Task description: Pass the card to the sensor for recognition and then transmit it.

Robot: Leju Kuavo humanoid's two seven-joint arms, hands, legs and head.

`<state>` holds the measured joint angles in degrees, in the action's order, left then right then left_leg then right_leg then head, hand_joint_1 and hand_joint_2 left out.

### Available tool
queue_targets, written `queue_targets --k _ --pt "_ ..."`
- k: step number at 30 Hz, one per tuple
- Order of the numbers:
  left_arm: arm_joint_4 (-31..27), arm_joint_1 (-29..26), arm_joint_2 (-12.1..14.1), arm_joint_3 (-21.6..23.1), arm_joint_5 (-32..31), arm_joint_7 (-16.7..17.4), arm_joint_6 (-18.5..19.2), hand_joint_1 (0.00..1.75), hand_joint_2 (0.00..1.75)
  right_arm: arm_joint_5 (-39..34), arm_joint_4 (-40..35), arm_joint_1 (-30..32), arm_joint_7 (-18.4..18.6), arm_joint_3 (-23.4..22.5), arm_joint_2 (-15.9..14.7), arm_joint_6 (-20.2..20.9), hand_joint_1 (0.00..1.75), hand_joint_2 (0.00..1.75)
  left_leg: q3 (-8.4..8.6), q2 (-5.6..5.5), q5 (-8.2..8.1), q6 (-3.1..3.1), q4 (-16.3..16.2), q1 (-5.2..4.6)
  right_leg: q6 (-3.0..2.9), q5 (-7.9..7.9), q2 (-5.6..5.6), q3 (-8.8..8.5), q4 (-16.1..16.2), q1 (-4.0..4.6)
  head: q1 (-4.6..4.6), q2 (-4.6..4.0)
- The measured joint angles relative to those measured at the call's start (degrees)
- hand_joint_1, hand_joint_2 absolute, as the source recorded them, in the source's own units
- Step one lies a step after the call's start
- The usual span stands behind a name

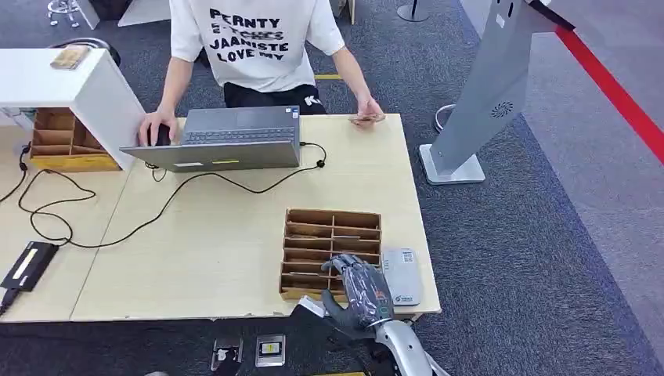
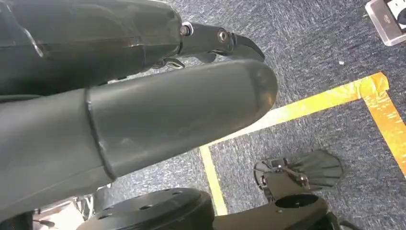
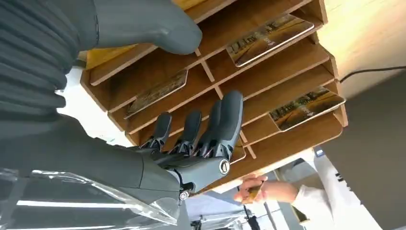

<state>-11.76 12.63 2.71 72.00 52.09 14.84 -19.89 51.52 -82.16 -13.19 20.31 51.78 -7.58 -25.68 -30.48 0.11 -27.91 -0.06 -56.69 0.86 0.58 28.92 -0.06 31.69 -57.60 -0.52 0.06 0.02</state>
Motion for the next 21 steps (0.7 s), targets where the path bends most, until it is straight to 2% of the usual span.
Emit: queue_targets --k 1,2,6,8,9,10,11,12,16,17,21 --pt "0.0 0.0 0.0 0.0 0.0 0.0 0.0 0.0 0.0 0.0 0.1 0.0 0.0 0.0 0.0 0.0 0.8 1.75 0.0 0.0 0.0 0.0 0.0 0.0 0.0 0.0 0.0 0.0 0.0 0.0 -0.02 0.0" --pt "0.0 0.0 0.0 0.0 0.0 0.0 0.0 0.0 0.0 -0.1 0.3 0.0 0.0 0.0 0.0 0.0 0.87 1.75 0.0 0.0 0.0 0.0 0.0 0.0 0.0 0.0 0.0 0.0 0.0 0.0 -0.02 0.0" --pt "0.0 0.0 0.0 0.0 0.0 0.0 0.0 0.0 0.0 -0.3 0.8 0.0 0.1 0.0 0.0 0.0 0.86 1.75 0.0 0.0 0.0 0.0 0.0 0.0 0.0 0.0 0.0 0.0 0.0 0.0 -0.02 0.0" --pt "0.0 0.0 0.0 0.0 0.0 0.0 0.0 0.0 0.0 -0.3 1.1 0.0 0.3 0.0 0.0 0.0 0.96 1.75 0.0 0.0 0.0 0.0 0.0 0.0 0.0 0.0 0.0 0.0 0.0 0.0 -0.02 0.0" --pt "0.0 0.0 0.0 0.0 0.0 0.0 0.0 0.0 0.0 -0.3 1.2 0.0 0.4 0.0 0.0 0.0 0.96 1.75 0.0 0.0 0.0 0.0 0.0 0.0 0.0 0.0 0.0 0.0 0.0 0.0 -0.02 0.0" --pt "0.0 0.0 0.0 0.0 0.0 0.0 0.0 0.0 0.0 -0.3 1.4 0.0 0.4 0.0 0.0 0.0 1.15 1.75 0.0 0.0 0.0 0.0 0.0 0.0 0.0 0.0 0.0 0.0 0.0 0.0 -0.02 0.0" --pt "0.0 0.0 0.0 0.0 0.0 0.0 -0.1 0.0 0.0 -0.3 1.4 0.0 0.5 0.0 0.0 0.0 1.47 1.75 0.0 0.0 0.0 0.0 0.0 0.0 0.0 0.0 0.0 0.0 0.0 0.0 -0.02 0.0" --pt "0.0 0.0 0.0 0.0 0.0 0.0 -0.1 0.0 0.0 -0.3 1.5 0.0 0.5 0.0 0.0 0.0 1.57 1.75 0.0 0.0 0.0 0.0 0.0 0.0 0.0 0.0 0.0 0.0 0.0 0.0 -0.02 0.0" --pt "0.0 0.0 0.0 0.0 0.0 0.0 -0.2 0.0 0.0 -0.3 1.8 -0.1 0.6 0.0 0.0 -0.1 1.66 1.75 0.0 0.0 0.0 0.0 0.0 0.0 0.0 0.0 0.0 0.0 0.0 0.0 -0.02 0.0" --pt "0.0 0.0 0.0 0.0 0.0 0.0 -0.2 0.0 0.0 -0.3 1.9 -0.2 0.7 0.0 0.0 -0.1 1.75 1.75 0.01 0.0 0.0 0.0 0.0 0.0 0.0 0.0 0.0 0.0 0.0 0.0 -0.02 0.0" --pt "0.0 0.0 0.0 0.0 -0.1 0.0 -0.2 0.0 0.0 -0.2 1.9 -0.1 0.7 0.0 0.0 -0.1 1.75 1.75 0.0 0.0 0.0 0.0 0.0 0.0 0.0 0.0 0.01 0.01 0.0 0.0 -0.02 0.0"
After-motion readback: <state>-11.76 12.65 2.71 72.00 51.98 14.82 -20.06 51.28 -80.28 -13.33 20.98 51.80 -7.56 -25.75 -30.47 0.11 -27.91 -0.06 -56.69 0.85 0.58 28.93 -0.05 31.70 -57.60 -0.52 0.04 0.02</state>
